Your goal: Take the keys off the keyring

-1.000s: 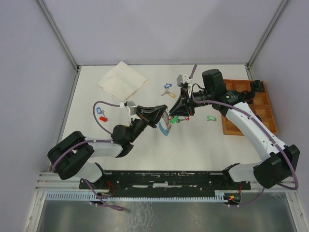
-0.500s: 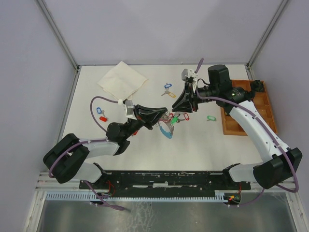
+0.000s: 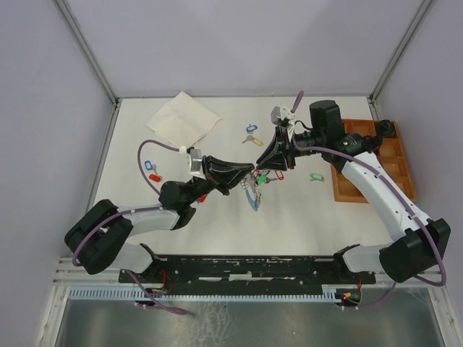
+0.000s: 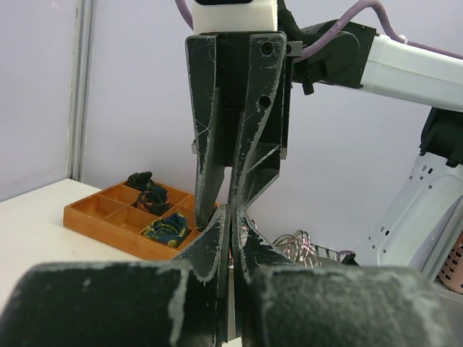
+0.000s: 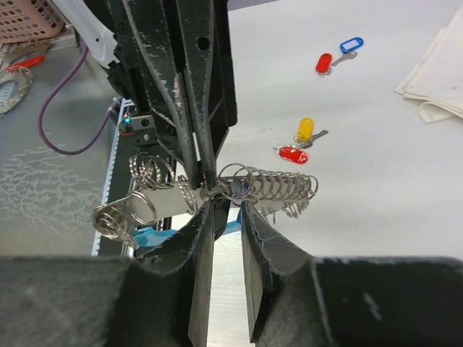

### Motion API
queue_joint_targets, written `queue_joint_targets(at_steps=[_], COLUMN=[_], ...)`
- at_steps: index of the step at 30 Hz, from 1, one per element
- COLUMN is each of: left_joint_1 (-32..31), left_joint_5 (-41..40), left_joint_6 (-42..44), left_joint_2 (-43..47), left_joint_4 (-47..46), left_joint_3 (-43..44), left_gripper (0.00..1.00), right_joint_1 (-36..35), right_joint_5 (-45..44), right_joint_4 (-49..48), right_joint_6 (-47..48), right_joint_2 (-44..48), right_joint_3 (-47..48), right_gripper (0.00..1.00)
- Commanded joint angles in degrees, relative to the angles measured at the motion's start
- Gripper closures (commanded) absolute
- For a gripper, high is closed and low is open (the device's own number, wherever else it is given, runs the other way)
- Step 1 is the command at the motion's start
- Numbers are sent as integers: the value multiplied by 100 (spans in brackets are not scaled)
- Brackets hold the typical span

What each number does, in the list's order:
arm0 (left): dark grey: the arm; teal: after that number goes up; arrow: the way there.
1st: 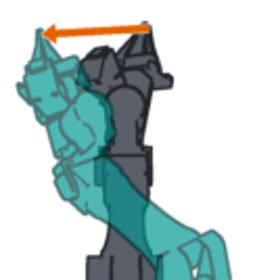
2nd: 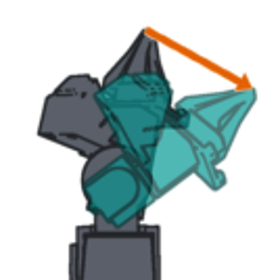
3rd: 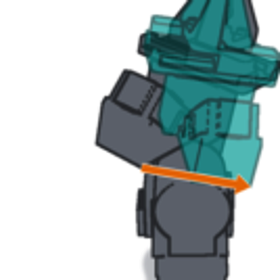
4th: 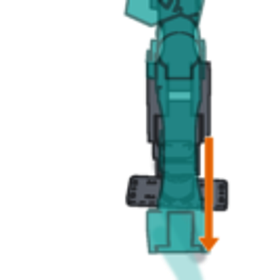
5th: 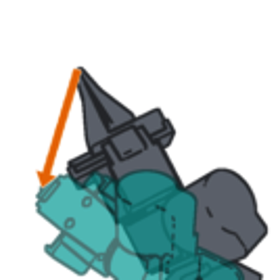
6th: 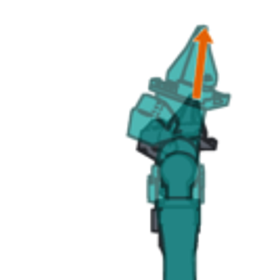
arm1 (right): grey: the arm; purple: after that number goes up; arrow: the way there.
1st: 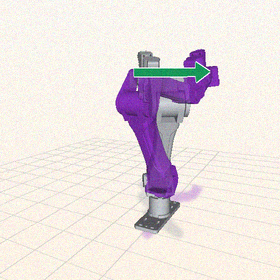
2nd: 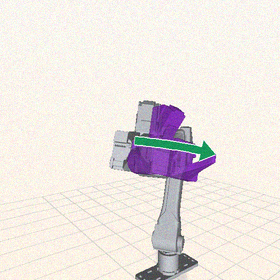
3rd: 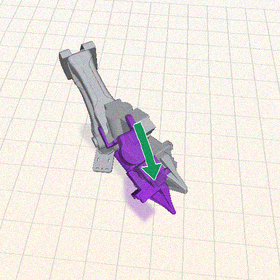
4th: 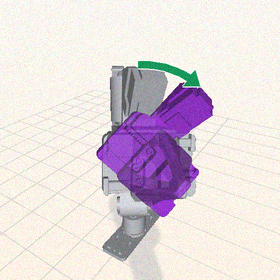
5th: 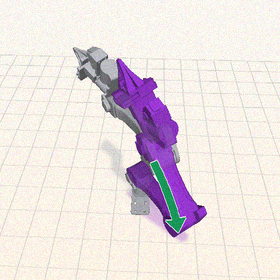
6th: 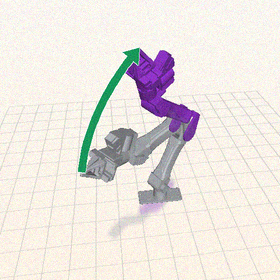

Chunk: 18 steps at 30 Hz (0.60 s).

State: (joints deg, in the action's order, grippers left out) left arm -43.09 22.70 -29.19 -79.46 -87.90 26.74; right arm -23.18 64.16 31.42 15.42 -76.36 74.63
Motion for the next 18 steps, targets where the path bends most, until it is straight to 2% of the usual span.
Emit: queue_joint_targets(at_steps=[1,12,14,18], left_joint_1=[47,46,46,49], left_joint_5=[65,75,104,138], left_joint_6=[-126,-241,-277,-313], left_joint_2=[125,126,102,80], left_joint_4=[-1117,-1119,-1122,-1117], left_joint_3=[238,272,306,316], left_gripper=[97,97,97,97], right_joint_1=[-87,-367,-374,-369], right_joint_5=[571,537,530,667], right_joint_4=[126,72,-44,-186], right_joint_6=[342,338,205,112], right_joint_2=[70,23,12,7], right_joint_3=[89,46,16,-8], right_gripper=[71,72,78,96])
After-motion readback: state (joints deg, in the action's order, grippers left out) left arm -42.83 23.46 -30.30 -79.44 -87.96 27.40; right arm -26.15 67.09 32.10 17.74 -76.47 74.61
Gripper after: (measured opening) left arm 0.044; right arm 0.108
